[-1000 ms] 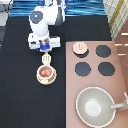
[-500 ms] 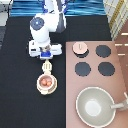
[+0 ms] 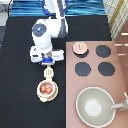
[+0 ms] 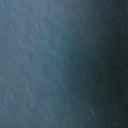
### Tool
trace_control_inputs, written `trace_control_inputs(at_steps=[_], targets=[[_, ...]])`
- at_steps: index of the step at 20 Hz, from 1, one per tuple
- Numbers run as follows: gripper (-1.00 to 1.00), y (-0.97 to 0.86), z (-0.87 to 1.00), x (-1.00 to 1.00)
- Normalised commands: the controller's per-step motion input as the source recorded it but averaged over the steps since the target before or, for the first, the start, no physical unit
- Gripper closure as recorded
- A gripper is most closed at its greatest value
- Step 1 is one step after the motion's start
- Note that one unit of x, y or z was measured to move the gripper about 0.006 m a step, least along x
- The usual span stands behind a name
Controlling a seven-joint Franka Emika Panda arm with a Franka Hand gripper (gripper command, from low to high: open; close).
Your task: Take the lid off the pot, put the pot on the plate, and use the tool to push the pot to the front of the table.
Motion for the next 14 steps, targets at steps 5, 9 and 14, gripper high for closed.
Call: trace_control_inputs(at_steps=[5,9,14], targets=[[1.00,0.26,0.10,0.96],[1.00,-0.04,0.40,0.96],[1.00,-0.23,0.43,0.99]])
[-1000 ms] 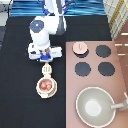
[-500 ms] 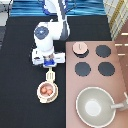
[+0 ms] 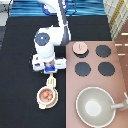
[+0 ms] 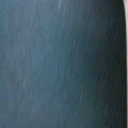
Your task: Take the lid off the pot, put the pot on the plate, and use the tool to push the pot to the front of the table.
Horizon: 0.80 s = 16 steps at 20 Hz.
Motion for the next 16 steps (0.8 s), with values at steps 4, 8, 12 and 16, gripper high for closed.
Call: trace_control_inputs(at_steps=[4,8,12,16], targets=[[1.00,-0.32,0.34,0.96],[1.00,-0.30,0.30,0.97],[1.00,-0.26,0.22,0.99],[1.00,-0.21,0.19,1.00]])
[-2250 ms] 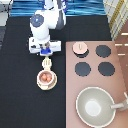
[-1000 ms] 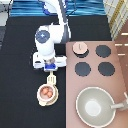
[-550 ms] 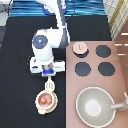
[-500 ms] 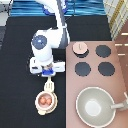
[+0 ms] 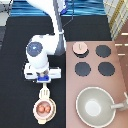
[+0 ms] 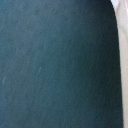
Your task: Take the lid off the pot, put the pot on the plate, and use the tool to push the pot to the front of the table.
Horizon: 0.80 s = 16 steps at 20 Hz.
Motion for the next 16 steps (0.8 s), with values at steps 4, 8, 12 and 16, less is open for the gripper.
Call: trace_control_inputs(at_steps=[4,8,12,16], targets=[[1.00,-0.06,0.23,1.00],[1.00,0.01,0.29,0.95],[1.00,0.21,0.29,-0.57],[1.00,0.21,0.18,-1.00]])
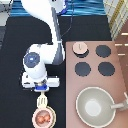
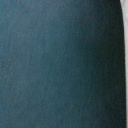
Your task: Take the lid off the pot, put the pot on the plate, and use the tool to push the pot to the front of the table.
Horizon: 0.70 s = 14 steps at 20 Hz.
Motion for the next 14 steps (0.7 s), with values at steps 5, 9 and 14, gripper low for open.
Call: trace_control_inputs(at_steps=[5,9,14], targets=[[1.00,0.01,0.22,-0.99],[1.00,0.00,0.21,-0.96],[1.00,-0.04,0.46,-0.84]])
